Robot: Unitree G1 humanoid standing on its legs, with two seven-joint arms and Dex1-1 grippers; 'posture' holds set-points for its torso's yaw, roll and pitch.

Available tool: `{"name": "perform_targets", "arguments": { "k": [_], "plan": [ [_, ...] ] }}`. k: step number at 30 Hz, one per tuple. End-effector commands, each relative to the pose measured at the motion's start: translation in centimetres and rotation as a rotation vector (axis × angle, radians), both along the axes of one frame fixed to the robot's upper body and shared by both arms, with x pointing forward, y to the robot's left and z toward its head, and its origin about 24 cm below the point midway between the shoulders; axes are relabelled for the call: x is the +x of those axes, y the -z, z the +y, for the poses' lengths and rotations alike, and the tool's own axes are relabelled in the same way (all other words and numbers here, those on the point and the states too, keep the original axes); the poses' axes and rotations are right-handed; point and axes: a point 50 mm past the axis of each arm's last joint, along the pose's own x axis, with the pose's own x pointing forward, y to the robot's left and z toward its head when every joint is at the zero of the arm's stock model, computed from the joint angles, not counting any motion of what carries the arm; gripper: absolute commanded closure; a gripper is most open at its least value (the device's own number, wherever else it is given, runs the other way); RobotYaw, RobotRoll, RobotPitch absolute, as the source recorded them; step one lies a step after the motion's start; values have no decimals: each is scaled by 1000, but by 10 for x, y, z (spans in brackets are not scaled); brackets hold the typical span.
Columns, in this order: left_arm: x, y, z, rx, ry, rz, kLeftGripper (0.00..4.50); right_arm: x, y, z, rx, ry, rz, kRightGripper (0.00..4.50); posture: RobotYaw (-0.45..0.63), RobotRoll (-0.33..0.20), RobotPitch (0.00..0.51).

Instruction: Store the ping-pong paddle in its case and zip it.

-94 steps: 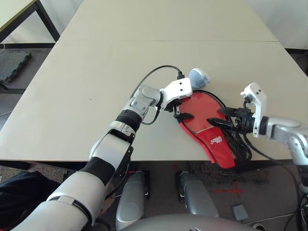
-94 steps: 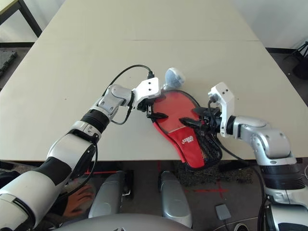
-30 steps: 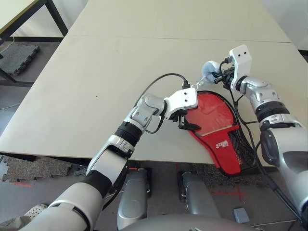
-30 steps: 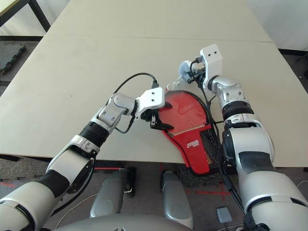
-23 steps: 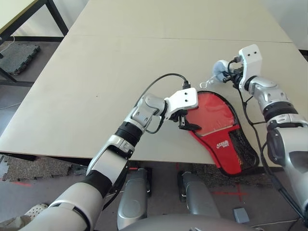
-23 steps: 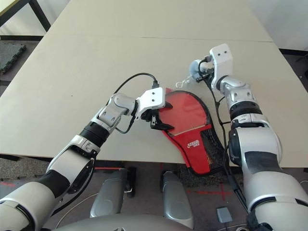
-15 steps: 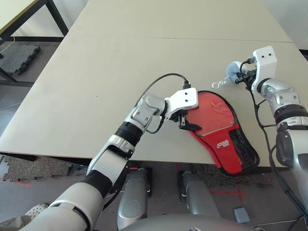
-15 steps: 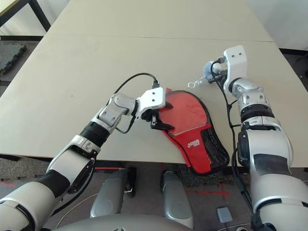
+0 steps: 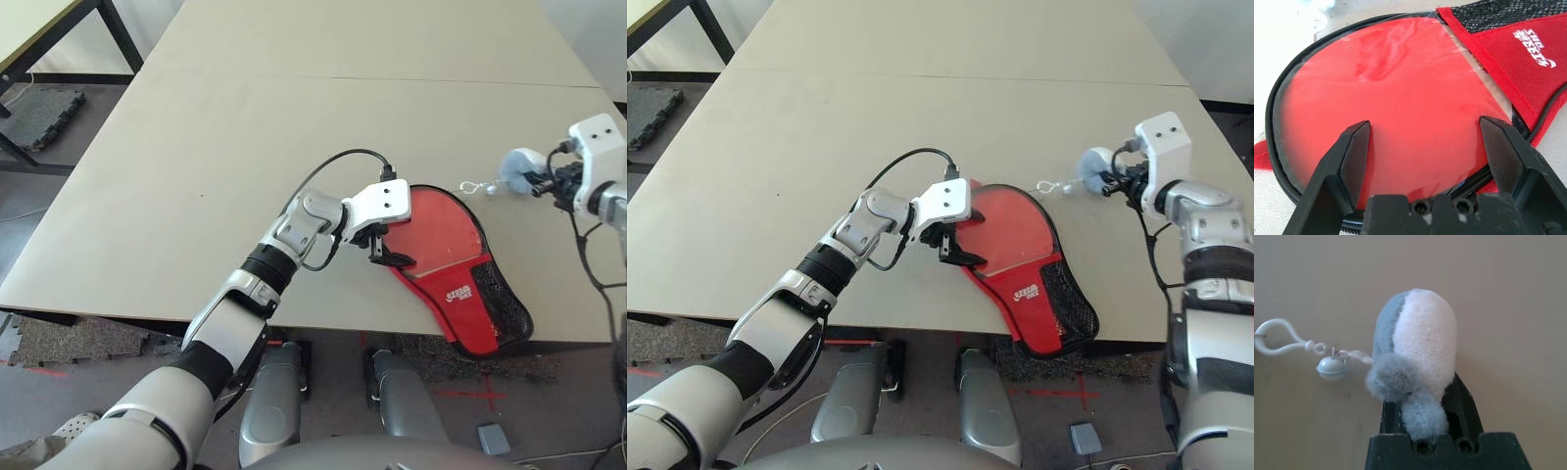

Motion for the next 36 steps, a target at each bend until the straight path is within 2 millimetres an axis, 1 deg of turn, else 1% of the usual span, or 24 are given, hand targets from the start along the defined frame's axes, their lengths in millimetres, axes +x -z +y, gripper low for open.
{"name": "perform_targets", "arguments": {
  "k": [1,6,9,12,16,19,25,27,31,36],
  "plan": [
    [-5,29,3,120,-3,67,0,-31,-5,-7,28,-40,88,4332,-53,0,217],
    [-4,29,2,118,2,65,0,-63,-6,-10,53,-57,176,4333,-62,0,219],
    [-4,29,2,119,6,64,0,-78,-6,-12,64,-71,227,4333,-67,0,220],
    [-4,29,2,120,9,64,0,-93,-7,-7,102,-124,296,4333,-70,0,220],
    [-4,29,1,120,11,63,0,-107,-7,0,139,-181,370,4333,-76,0,222],
    [-4,30,-1,119,14,63,0,-118,-7,8,196,-247,446,4333,-74,0,223],
    [-4,29,-3,112,16,60,0,-143,1,18,290,-358,634,4333,-72,0,221],
    [-4,29,-3,110,16,61,0,-150,4,21,294,-382,691,4333,-69,0,221],
    [-6,29,-4,106,20,62,0,-164,14,11,218,-377,812,4334,-64,0,220],
    [-6,30,-3,107,19,65,0,-169,16,3,165,-354,858,4336,-58,0,220]
  ]
}}
